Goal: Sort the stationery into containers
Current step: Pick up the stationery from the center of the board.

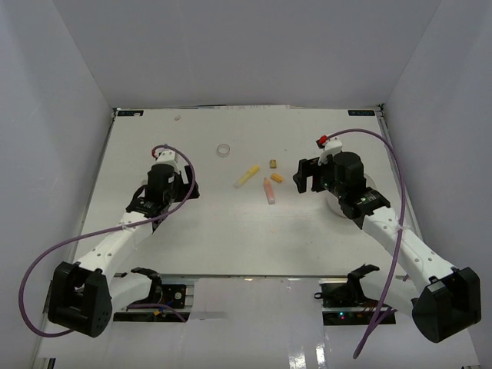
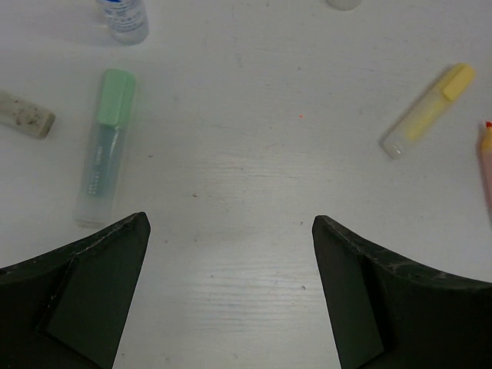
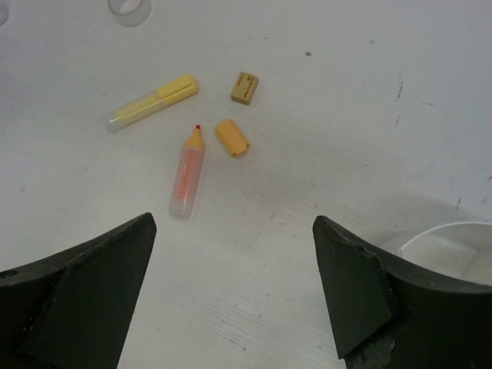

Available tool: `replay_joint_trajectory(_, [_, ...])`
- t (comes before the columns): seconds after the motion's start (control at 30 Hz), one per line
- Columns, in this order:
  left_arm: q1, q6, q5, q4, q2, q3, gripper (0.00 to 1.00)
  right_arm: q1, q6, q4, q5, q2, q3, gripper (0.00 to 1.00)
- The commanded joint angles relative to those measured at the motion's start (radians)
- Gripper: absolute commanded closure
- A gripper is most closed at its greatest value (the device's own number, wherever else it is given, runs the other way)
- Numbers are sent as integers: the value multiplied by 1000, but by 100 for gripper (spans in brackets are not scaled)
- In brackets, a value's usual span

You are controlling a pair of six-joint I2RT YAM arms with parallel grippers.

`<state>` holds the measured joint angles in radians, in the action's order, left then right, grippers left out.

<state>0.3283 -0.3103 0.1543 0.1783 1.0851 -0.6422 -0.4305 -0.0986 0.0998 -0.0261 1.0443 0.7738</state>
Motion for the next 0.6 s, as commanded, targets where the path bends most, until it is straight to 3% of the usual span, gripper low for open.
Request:
replay_joint_trajectory(0.0, [-81,-42,48,21,6,-34,2,-8,-18,-43,66,2,-14,10])
replay_joint_trajectory(0.4, [-305,-251,33,35,97,-31,2,-14,-3,-68,141,-13,-44,2])
replay_joint_trajectory(0.57, [-386,-331,45,38,171,-71,4,-14,5,-80,164,-49,-65,8])
